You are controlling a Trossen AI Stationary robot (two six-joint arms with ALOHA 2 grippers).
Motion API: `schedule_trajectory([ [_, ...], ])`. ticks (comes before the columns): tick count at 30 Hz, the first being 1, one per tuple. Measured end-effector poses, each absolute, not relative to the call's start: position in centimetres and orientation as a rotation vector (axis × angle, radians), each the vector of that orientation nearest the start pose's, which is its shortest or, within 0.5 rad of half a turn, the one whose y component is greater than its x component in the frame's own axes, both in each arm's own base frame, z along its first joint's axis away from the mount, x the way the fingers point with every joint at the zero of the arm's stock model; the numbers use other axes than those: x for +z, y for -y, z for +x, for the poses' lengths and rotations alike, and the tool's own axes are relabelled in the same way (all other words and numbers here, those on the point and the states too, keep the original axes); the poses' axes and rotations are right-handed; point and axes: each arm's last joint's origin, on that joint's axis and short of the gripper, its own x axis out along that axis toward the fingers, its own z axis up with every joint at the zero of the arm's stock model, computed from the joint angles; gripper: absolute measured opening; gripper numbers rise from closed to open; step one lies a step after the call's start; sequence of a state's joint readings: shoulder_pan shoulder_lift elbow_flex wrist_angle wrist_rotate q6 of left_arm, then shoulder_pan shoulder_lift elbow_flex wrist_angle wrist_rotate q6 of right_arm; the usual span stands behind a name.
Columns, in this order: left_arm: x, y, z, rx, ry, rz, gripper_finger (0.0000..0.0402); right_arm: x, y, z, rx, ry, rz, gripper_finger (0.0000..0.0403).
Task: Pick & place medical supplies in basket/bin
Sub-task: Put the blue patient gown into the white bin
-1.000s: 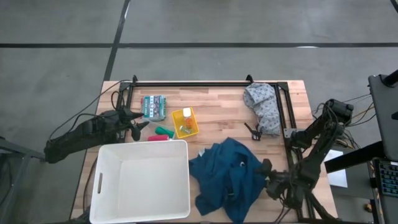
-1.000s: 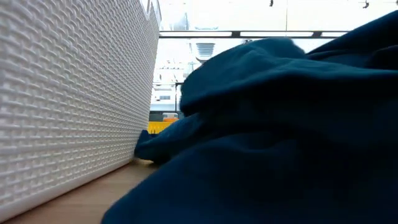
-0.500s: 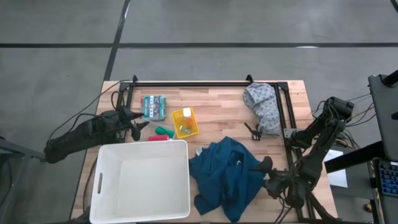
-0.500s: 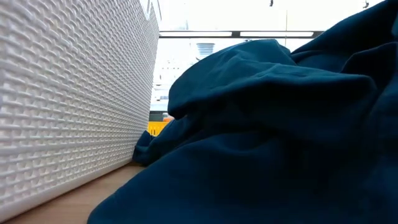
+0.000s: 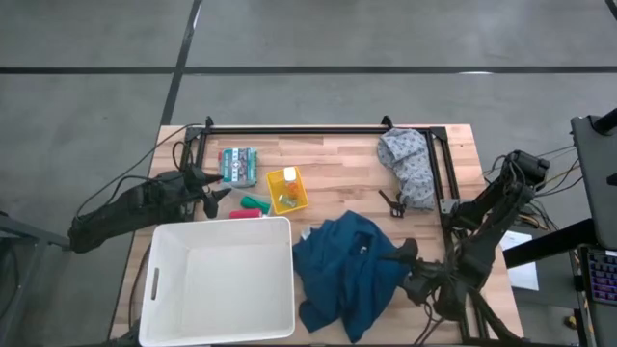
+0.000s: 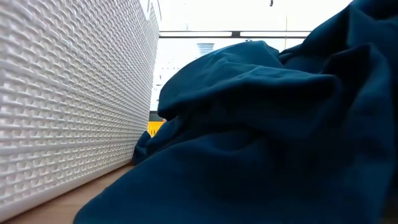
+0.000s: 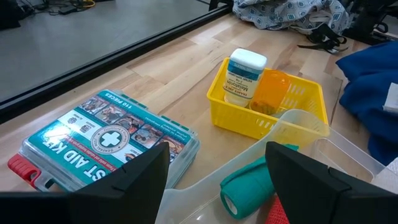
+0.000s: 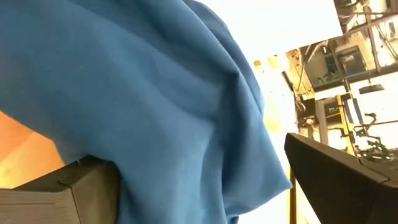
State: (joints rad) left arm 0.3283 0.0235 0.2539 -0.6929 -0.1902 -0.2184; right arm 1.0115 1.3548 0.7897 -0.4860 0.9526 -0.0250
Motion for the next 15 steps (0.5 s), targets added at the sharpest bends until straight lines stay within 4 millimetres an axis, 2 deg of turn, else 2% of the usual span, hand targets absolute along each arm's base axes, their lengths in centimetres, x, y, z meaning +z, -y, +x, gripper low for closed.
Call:
schedule_trajectory([
  [15, 18.1, -2.7, 6.2, 0.559, -0.409, -0.242, 0.0271, 22.7, -18.5, 17.9, 0.091, -0.636, -0.878, 0.0400],
])
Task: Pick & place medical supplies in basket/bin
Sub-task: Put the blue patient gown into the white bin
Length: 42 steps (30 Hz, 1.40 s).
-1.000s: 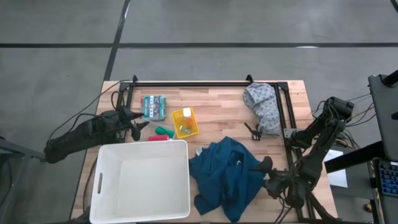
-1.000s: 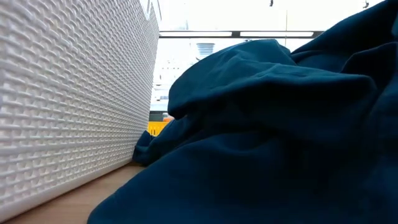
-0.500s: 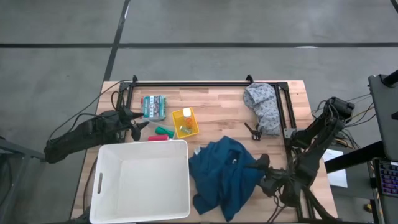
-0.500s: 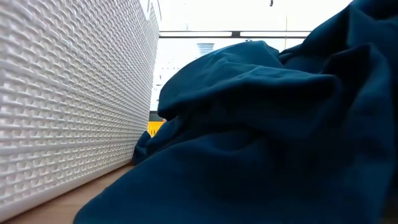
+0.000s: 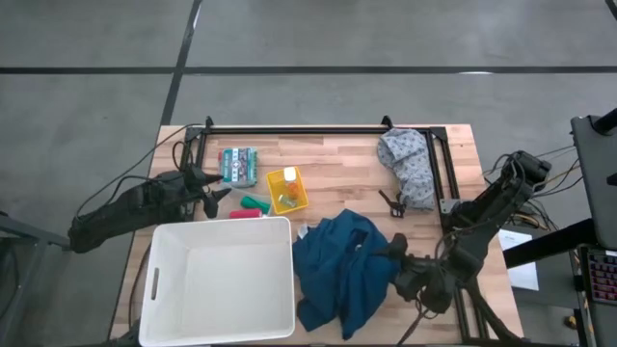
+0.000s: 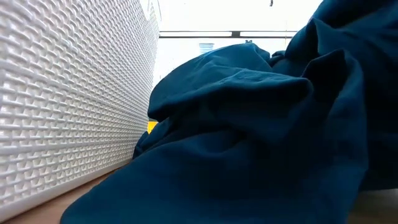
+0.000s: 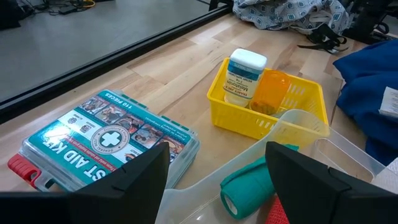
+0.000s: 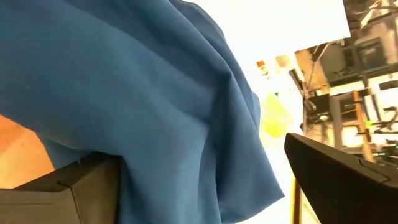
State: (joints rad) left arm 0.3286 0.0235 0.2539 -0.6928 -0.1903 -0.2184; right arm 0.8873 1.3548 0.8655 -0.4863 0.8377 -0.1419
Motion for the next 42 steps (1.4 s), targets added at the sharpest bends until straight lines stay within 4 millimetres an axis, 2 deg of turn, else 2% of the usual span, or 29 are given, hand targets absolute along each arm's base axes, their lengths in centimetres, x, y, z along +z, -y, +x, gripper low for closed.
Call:
schedule_trajectory([
  [13, 18.1, -2.7, 6.2, 0.559, -0.409, -0.242, 0.0271, 23.2, -17.8, 21.1, 0.141, -0.674, -0.789, 0.0400],
  [18, 18.1, -2.7, 6.2, 0.559, -0.409, -0.242, 0.0271, 22.9, -17.5, 22.1, 0.156, -0.668, -0.839, 0.0400],
  [32, 18.1, -2.7, 6.2, 0.559, -0.409, -0.242, 0.0271, 24.1, -15.5, 24.7, 0.265, -0.679, -0.747, 0.0400],
  [37, 18.1, -2.7, 6.2, 0.559, -0.409, -0.242, 0.0271, 24.0, -14.7, 25.4, 0.328, -0.697, -0.702, 0.0400],
  [42, 18.1, -2.7, 6.2, 0.559, -0.409, -0.242, 0.0271, 23.5, -14.1, 26.0, 0.340, -0.718, -0.735, 0.0400],
])
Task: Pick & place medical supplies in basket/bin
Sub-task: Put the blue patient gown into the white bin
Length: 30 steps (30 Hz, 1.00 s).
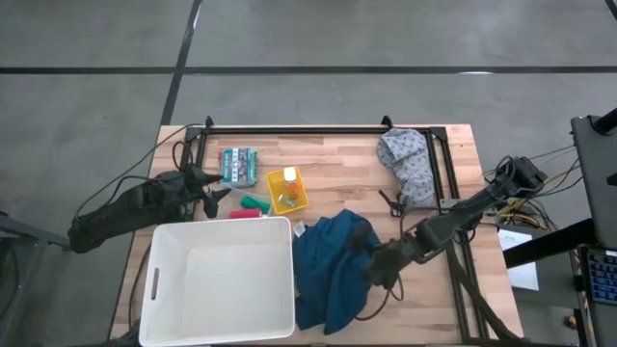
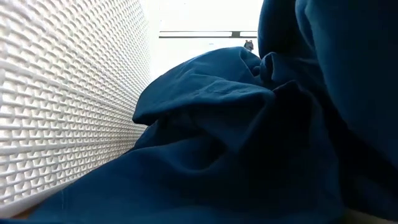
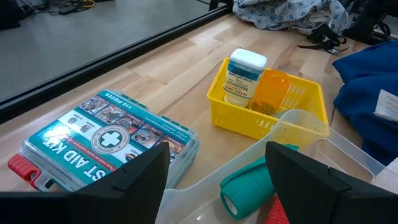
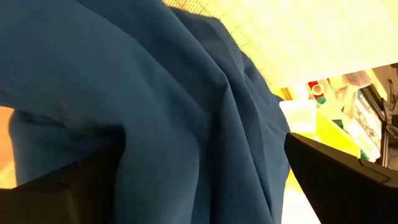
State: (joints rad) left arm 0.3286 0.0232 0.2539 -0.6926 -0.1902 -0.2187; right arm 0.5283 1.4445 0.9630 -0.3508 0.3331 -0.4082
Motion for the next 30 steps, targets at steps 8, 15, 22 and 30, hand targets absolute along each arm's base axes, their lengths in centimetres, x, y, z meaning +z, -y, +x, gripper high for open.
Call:
schedule_trajectory([
  [8, 18.1, -2.7, 6.2, 0.559, -0.409, -0.242, 0.0271, 22.5, -13.5, 27.9, 0.375, -0.752, -0.751, 0.0400],
  [15, 18.1, -2.7, 6.2, 0.558, -0.409, -0.242, 0.0271, 22.5, -12.8, 29.8, 0.388, -0.755, -0.757, 0.0400],
  [22, 18.1, -2.7, 6.2, 0.559, -0.409, -0.242, 0.0271, 22.8, -12.2, 31.2, 0.405, -0.745, -0.765, 0.0400],
  [30, 18.1, -2.7, 6.2, 0.558, -0.409, -0.242, 0.0271, 21.0, -11.7, 32.2, 0.474, -0.788, -0.695, 0.0400],
])
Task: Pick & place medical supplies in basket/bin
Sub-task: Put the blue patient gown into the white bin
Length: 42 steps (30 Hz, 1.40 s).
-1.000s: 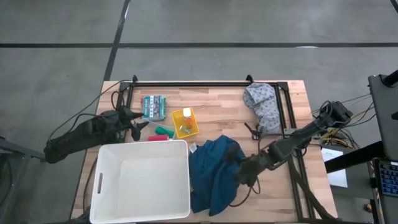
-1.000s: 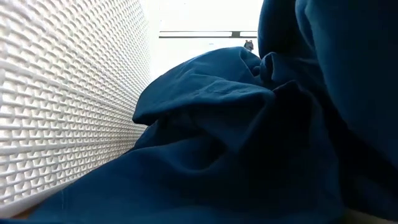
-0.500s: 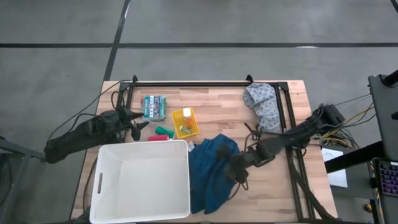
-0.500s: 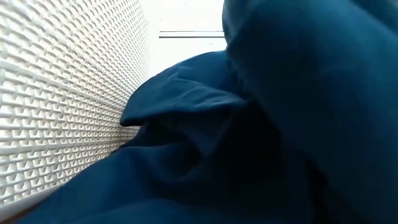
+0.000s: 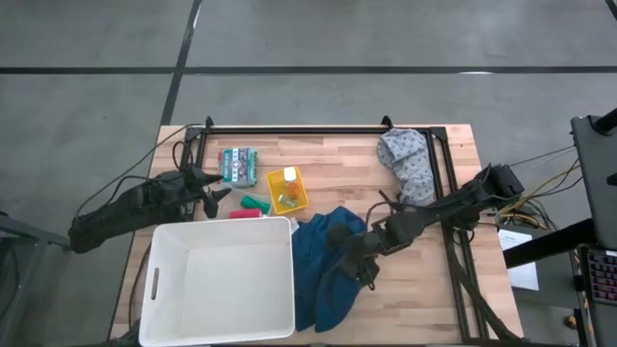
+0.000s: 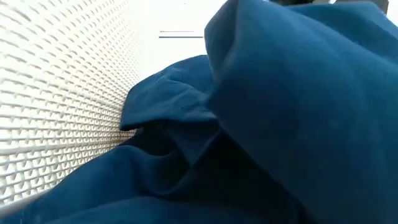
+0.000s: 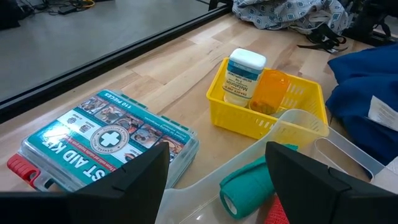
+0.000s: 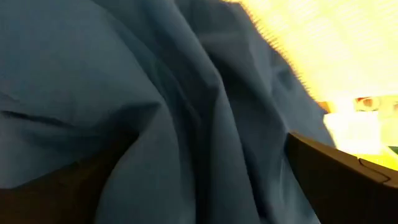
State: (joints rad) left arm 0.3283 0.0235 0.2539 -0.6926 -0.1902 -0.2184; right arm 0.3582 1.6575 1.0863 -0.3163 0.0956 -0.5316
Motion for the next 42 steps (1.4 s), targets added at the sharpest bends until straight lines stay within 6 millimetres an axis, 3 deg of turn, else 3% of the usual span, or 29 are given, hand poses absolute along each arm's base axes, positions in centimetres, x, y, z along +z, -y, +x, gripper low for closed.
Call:
schedule_trajectory([
  [16, 18.1, -2.7, 6.2, 0.559, -0.409, -0.242, 0.0271, 15.7, -11.3, 34.4, 0.517, -0.894, -0.635, 0.0400],
  [31, 18.1, -2.7, 6.2, 0.558, -0.409, -0.242, 0.0271, 15.1, -11.3, 34.4, 0.485, -0.927, -0.564, 0.0396],
  [35, 18.1, -2.7, 6.2, 0.559, -0.409, -0.242, 0.0271, 14.6, -11.3, 34.4, 0.489, -0.951, -0.553, 0.0367],
  [42, 18.1, -2.7, 6.2, 0.559, -0.409, -0.242, 0.0271, 14.2, -11.3, 34.1, 0.498, -0.974, -0.548, 0.0279],
])
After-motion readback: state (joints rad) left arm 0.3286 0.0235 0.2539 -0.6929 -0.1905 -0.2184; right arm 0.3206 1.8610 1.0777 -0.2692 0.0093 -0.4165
